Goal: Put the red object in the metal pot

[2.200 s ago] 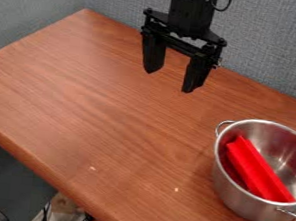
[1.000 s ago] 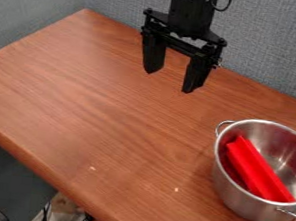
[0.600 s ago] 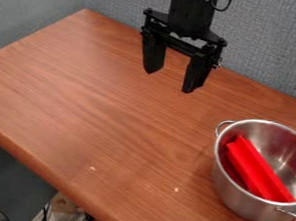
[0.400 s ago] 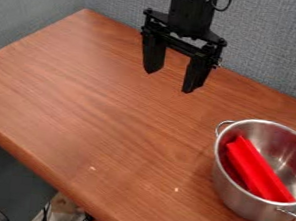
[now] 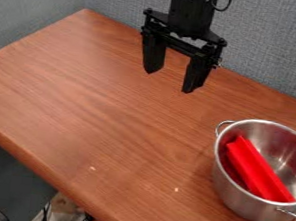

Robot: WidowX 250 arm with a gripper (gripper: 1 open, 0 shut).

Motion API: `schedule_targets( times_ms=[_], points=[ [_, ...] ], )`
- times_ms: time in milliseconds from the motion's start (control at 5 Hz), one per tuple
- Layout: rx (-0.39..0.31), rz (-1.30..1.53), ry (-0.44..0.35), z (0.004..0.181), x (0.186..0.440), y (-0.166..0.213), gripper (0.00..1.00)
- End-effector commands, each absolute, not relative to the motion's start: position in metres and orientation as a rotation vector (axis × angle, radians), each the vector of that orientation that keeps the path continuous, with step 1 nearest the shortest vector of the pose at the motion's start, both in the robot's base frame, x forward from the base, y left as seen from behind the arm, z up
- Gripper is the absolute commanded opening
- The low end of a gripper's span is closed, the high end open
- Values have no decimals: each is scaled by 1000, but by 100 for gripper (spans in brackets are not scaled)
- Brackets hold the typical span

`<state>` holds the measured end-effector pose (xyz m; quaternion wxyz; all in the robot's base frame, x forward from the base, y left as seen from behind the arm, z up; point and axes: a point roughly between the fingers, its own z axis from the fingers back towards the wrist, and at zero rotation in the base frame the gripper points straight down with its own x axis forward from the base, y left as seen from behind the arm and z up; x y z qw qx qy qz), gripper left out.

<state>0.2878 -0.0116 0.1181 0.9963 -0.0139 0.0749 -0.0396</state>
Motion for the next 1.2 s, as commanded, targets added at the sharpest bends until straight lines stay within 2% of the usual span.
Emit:
schedule_targets(
  times_ms=[0,1000],
  points=[
    [-35,-72,90,136,289,-11,100],
    [-36,-82,92,134,288,-9,100]
  ],
)
